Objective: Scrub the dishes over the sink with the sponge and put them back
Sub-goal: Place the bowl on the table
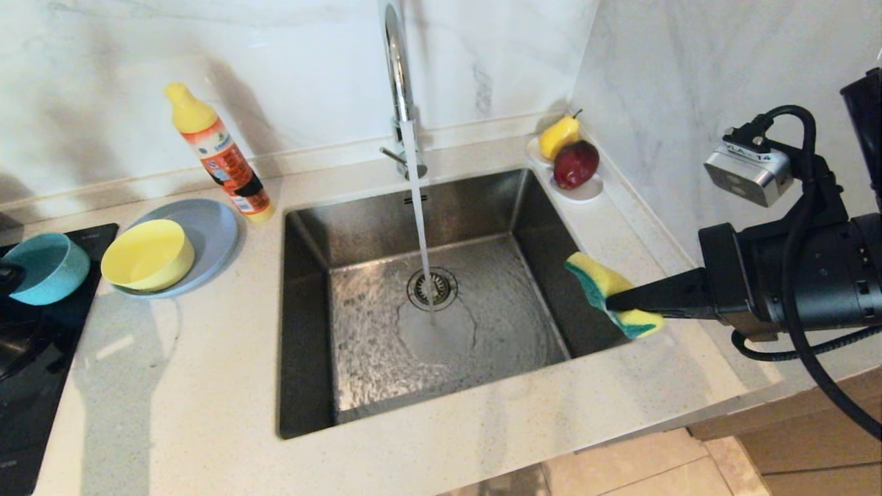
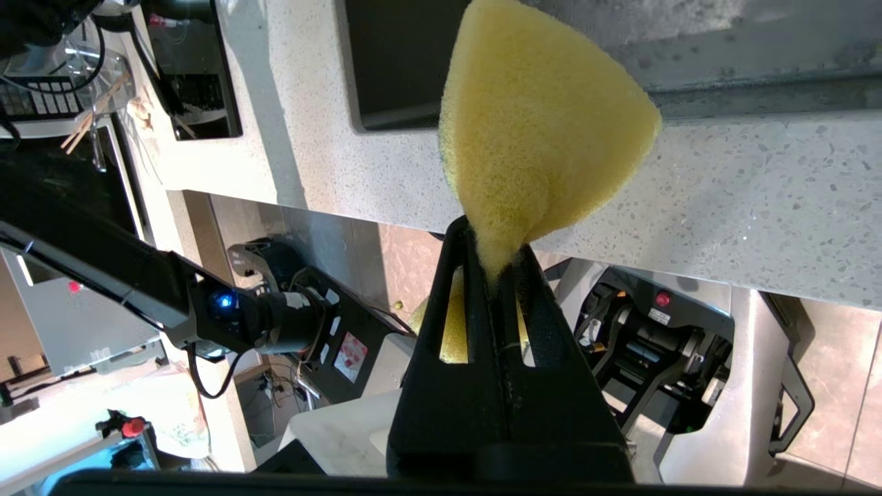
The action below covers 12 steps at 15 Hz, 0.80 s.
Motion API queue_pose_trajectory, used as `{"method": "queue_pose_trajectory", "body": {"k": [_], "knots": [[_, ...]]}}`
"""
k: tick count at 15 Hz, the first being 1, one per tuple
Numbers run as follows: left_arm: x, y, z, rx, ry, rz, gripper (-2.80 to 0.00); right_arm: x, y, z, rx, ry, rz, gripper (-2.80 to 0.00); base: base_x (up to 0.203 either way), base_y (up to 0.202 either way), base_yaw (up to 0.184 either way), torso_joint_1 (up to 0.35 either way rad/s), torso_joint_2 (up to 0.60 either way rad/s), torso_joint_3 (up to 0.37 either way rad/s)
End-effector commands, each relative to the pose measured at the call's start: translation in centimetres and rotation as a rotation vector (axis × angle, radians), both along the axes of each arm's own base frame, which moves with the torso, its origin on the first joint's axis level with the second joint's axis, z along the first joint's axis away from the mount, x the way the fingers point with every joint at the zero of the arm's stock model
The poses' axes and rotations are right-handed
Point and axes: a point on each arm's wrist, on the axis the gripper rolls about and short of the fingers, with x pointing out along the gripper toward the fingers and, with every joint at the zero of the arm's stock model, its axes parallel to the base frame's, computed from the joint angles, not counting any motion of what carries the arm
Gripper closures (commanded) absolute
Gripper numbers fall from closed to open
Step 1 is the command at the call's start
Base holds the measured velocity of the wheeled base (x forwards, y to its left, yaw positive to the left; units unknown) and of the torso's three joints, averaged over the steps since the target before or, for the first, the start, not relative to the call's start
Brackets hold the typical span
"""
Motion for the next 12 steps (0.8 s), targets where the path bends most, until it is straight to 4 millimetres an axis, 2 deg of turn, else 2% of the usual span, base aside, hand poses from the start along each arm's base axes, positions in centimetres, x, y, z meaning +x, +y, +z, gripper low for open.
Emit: {"method": "queue_pose_trajectory", "body": {"k": [1,4,7,12], "knots": [[1.1,0.1,0.2,-0.007,-0.016,-0.004,0.00,-0.3,-0.2,0.2,0.007,-0.006,0.002,0.00,0.000,0.000,0.000,0.000,0.00,0.000],[1.7,0.7,-0.1,-0.026,-0.006,0.020,0.00,-0.2,-0.1,0.1,0.004,-0.002,0.002,0.00,0.000,0.000,0.000,0.000,0.00,0.000],[2.3,1.3,2.0,-0.015,-0.016,0.051,0.00,0.0,0.0,0.0,0.000,0.002,0.002,0.00,0.000,0.000,0.000,0.010,0.00,0.002],[1.9,0.9,3.0,-0.027,-0.002,0.054,0.00,-0.3,-0.2,0.3,0.006,-0.008,0.002,0.00,0.000,0.000,0.000,0.000,0.00,0.000]]}}
